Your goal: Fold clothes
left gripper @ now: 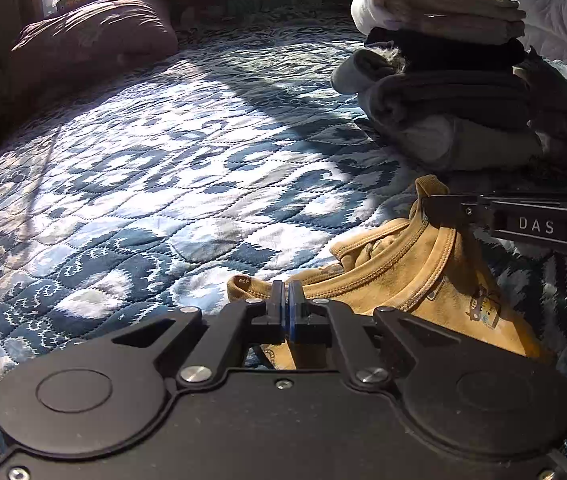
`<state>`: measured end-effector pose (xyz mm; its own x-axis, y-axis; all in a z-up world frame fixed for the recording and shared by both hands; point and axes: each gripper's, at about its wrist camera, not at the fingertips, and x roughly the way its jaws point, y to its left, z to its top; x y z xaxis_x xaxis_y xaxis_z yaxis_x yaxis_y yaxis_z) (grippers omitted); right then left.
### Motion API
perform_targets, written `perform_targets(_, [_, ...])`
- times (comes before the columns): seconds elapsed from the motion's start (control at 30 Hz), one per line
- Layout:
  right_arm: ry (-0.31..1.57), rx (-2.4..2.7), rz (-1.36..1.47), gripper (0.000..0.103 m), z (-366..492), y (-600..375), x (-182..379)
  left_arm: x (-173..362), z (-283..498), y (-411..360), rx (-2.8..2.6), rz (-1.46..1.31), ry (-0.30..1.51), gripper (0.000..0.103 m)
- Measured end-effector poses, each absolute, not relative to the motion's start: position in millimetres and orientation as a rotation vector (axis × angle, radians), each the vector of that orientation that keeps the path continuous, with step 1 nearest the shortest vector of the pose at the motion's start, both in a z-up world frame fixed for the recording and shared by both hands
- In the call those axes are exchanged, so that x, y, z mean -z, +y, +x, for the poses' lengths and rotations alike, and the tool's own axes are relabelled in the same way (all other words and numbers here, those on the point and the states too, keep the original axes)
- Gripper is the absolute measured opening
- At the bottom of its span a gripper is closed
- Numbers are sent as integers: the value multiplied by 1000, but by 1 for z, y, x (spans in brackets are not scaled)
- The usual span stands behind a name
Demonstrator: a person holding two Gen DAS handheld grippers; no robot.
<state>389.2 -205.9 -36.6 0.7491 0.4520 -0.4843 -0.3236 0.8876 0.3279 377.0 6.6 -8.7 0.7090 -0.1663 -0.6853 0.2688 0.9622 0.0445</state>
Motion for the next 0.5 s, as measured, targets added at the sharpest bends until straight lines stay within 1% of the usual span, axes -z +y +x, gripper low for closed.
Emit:
perform_targets(0.23, [545,-513,168,8,349,-224,-11,-26,330,23,308,57,656,0])
perform_targets(0.5, [520,-710,83,8,273,-243,-75,-70,259,36,373,-8,599,0])
